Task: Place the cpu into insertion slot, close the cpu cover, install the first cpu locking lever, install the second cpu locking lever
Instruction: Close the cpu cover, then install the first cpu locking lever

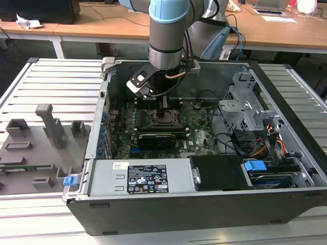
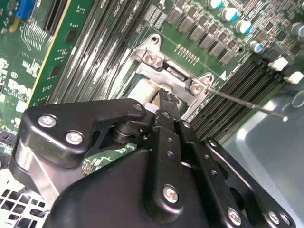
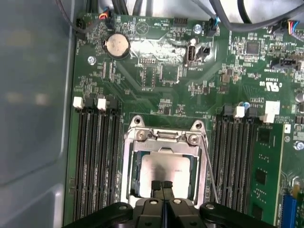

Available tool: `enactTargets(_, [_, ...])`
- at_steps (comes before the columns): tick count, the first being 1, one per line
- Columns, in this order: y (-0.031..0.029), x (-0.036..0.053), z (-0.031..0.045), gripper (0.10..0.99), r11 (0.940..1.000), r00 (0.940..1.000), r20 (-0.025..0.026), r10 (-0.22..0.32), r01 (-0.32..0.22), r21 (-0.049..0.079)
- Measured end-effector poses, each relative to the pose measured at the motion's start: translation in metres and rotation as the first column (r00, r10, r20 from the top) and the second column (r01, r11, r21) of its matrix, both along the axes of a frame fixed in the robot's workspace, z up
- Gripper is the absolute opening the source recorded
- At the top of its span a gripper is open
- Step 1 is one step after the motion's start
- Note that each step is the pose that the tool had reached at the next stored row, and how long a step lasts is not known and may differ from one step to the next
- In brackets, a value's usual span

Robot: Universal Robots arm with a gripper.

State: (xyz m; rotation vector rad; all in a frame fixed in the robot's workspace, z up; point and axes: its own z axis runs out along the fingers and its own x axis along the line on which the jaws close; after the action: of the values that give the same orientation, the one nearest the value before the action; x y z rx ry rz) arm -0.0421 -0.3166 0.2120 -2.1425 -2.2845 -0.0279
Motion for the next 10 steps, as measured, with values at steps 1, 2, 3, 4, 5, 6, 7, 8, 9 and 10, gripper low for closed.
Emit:
enactTargets(1, [0.0,0.002,0.0,0.106,1.0,1.0,0.0,0.0,0.0,0.0])
enactTargets(2, [0.0,0.0029,0.0,0.106,1.0,1.0,0.0,0.0,0.0,0.0])
enactTargets(3, [0.0,0.0041,0.0,0.106,1.0,1.0,0.0,0.0,0.0,0.0])
enactTargets(4, [0.0,0.0049,0.0,0.106,1.0,1.0,0.0,0.0,0.0,0.0])
enactTargets(5, [-0.0001,0.0056,0.0,0.106,1.0,1.0,0.0,0.0,0.0,0.0])
enactTargets(6, [0.0,0.0066,0.0,0.106,1.0,1.0,0.0,0.0,0.0,0.0])
enactTargets(7, [0.0,0.007,0.0,0.106,1.0,1.0,-0.0001,0.0,0.0,0.0])
enactTargets(8, [0.0,0.0072,0.0,0.106,1.0,1.0,0.0,0.0,0.0,0.0])
enactTargets(9, [0.0,0.0074,0.0,0.106,1.0,1.0,0.0001,0.0,0.0,0.0])
enactTargets(10, [0.0,0.0074,0.0002,0.106,1.0,1.0,0.0001,0.0,0.0,0.0])
